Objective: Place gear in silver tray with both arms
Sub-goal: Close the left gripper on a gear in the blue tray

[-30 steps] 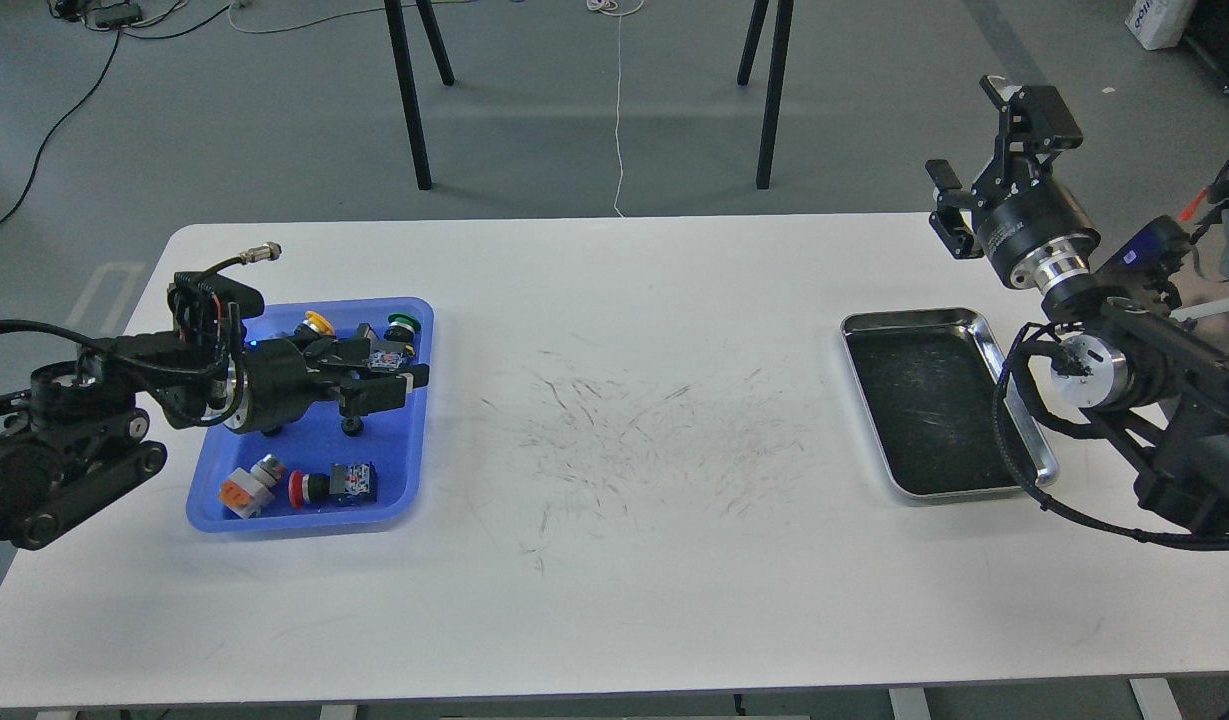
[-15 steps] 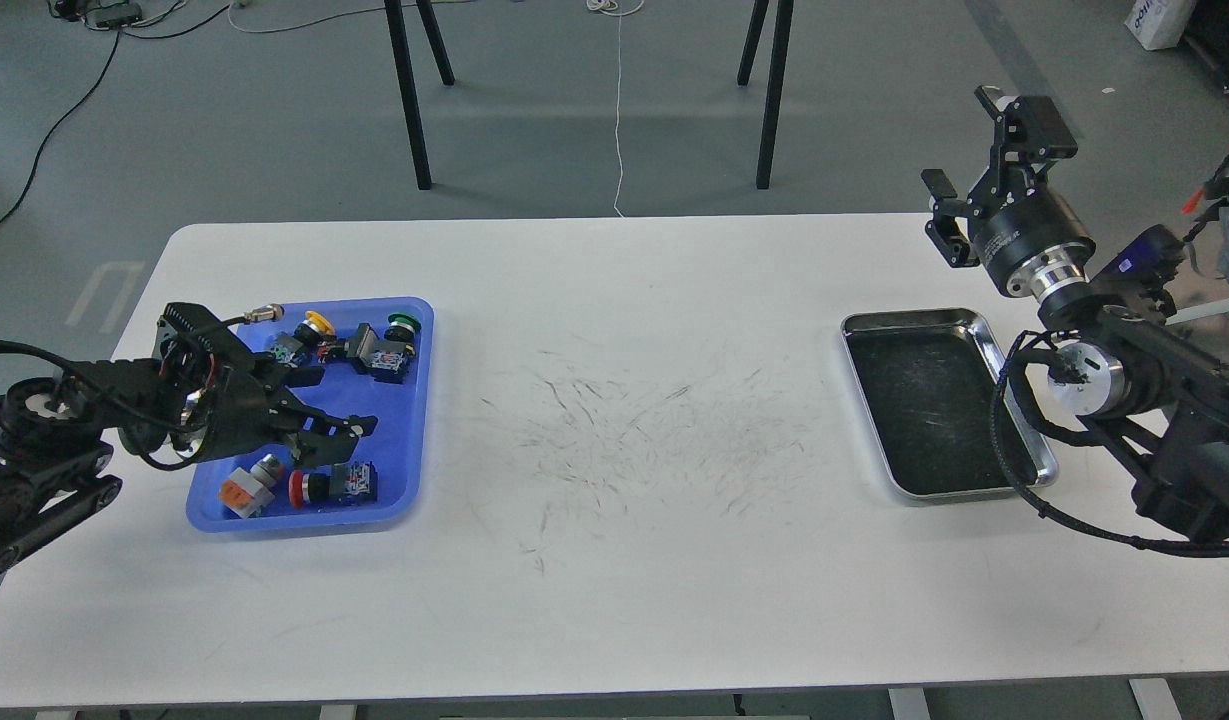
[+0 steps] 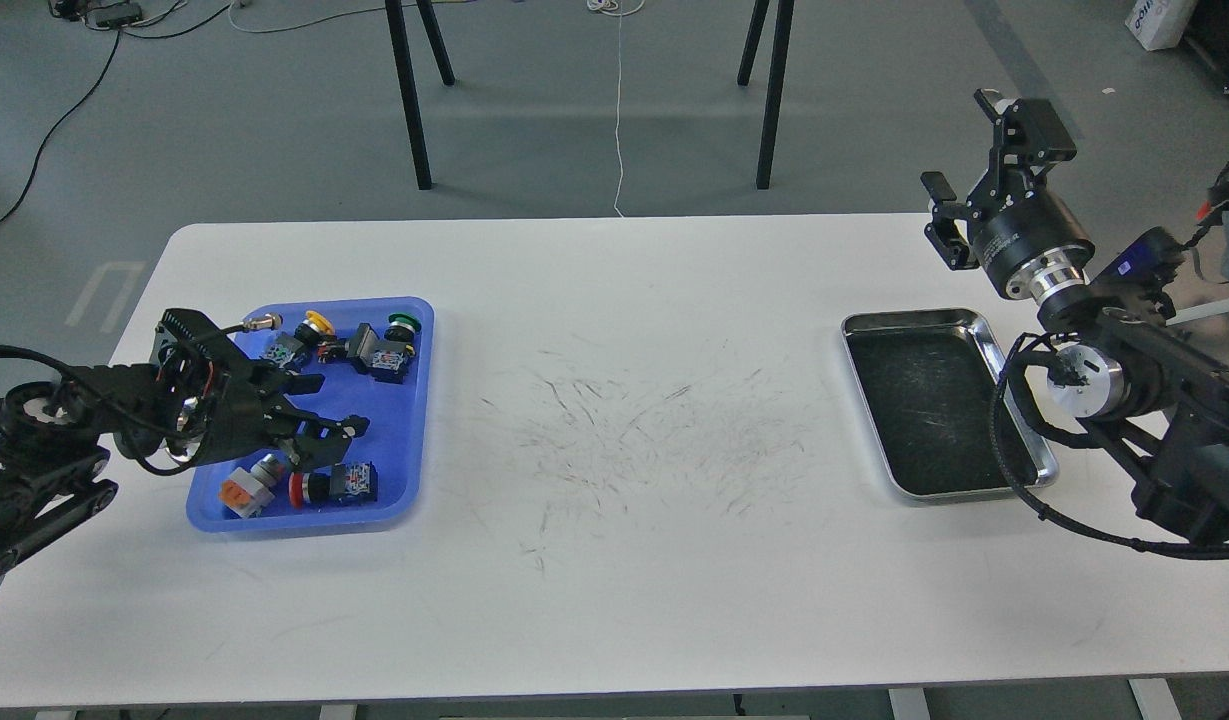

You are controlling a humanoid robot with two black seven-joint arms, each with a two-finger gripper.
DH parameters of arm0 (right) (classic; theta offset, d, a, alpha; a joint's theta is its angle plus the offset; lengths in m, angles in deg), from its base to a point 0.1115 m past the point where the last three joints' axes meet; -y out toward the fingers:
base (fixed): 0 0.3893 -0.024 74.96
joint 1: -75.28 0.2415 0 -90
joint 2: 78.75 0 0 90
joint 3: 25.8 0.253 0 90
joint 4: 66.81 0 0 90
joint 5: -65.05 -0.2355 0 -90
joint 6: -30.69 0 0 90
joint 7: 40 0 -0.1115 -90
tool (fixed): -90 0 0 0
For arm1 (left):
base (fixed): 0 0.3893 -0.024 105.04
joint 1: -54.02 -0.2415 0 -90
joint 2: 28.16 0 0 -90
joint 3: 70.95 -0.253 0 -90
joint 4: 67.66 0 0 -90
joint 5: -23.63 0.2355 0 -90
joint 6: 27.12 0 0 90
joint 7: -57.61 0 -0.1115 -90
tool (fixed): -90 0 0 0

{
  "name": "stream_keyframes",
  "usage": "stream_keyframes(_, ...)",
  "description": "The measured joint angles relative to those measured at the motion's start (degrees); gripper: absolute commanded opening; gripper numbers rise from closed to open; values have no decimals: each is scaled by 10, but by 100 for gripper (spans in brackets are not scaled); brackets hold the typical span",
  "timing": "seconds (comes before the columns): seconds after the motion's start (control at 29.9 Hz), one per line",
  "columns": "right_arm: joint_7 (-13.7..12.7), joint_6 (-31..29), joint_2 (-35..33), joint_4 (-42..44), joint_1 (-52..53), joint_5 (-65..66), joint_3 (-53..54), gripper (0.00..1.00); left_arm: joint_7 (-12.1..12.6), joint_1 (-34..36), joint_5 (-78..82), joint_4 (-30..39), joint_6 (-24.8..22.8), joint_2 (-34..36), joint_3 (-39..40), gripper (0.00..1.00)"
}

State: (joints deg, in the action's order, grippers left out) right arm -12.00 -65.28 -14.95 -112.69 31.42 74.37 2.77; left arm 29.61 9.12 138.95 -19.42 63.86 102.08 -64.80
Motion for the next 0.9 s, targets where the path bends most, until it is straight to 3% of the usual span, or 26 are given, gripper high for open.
stream_keyframes(0.57,0,0,0,0,0,0,0,99,0,-1,1,-14,2,-2,-25,53)
stream_keyframes(0.9,0,0,0,0,0,0,0,99,0,-1,0,-16,2,-7,-25,51)
